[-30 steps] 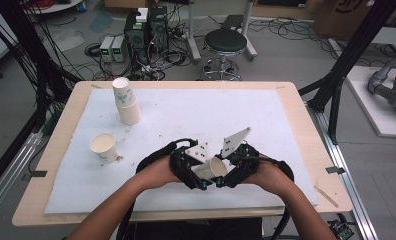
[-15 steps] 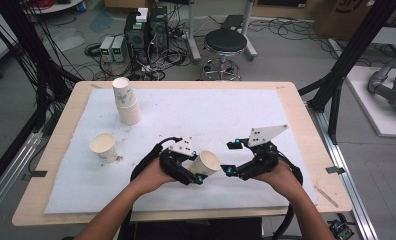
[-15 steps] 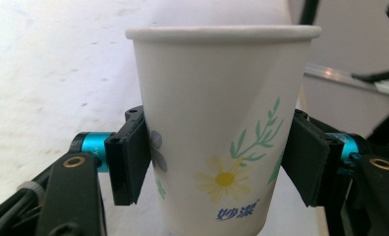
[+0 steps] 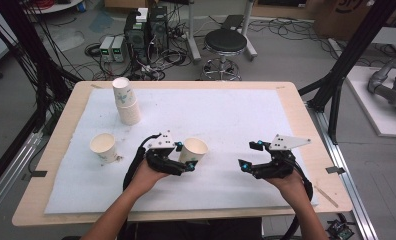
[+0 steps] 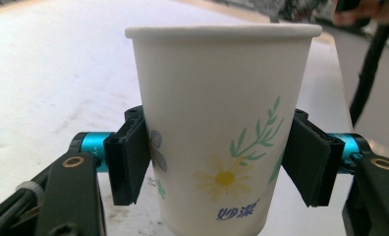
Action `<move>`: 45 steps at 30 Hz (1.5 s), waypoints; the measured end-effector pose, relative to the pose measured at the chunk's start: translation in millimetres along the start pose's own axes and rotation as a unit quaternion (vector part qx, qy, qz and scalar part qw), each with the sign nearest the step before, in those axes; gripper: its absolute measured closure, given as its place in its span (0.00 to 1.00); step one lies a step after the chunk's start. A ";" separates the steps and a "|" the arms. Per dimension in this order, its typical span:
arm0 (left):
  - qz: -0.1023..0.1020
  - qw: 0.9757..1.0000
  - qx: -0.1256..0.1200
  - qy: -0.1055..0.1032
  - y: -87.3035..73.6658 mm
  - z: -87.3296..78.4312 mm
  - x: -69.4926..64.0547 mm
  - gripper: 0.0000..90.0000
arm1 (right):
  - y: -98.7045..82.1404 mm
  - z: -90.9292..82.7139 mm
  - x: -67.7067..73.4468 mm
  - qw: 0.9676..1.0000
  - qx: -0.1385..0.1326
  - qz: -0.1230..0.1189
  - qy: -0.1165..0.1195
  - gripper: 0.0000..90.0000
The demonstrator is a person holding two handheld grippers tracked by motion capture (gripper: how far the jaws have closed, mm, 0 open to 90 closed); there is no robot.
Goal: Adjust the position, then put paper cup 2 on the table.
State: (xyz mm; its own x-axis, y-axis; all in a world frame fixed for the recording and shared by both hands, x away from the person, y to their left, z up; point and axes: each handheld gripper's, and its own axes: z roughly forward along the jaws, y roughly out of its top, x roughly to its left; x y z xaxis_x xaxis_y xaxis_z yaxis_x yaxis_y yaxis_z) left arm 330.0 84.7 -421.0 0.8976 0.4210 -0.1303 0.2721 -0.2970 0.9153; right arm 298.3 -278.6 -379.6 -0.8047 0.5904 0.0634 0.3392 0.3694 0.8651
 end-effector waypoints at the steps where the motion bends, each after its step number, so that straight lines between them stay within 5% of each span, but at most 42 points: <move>1: 0.002 1.000 -0.009 0.009 -0.2 -2.4 1.6 0.36 | -1.0 -0.4 -0.3 1.000 -0.001 -0.001 -0.003 0.24; 4: -0.003 0.999 -0.043 0.023 -0.7 -7.9 4.4 0.36 | -8.1 -2.2 -0.9 0.999 -0.011 -0.002 -0.032 0.24; 8: -0.013 0.996 -0.084 0.032 -1.3 -14.3 7.7 0.36 | -17.1 -3.5 -2.9 0.999 -0.015 0.008 -0.041 0.24; 16: 0.003 0.988 -0.147 0.057 -0.4 -26.0 8.7 0.35 | -24.0 -6.1 -6.5 0.998 -0.019 0.016 -0.050 0.24; 27: 0.003 0.981 -0.176 0.083 -4.9 -38.2 12.2 0.35 | -20.9 -9.5 -5.7 0.998 -0.031 0.007 -0.063 0.24; 45: -0.007 0.979 -0.174 0.108 -1.3 -28.5 21.9 0.35 | -18.4 -9.1 -7.9 0.997 -0.037 0.008 -0.060 0.24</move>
State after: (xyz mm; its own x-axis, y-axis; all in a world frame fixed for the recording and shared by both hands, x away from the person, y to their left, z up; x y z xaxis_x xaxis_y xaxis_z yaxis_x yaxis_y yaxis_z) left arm 339.4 118.7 -414.2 0.7900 0.6058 -0.0940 0.1147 0.0045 0.9934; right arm 293.9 -296.6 -391.5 -0.7337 0.6792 0.0202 0.3104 0.3086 0.8991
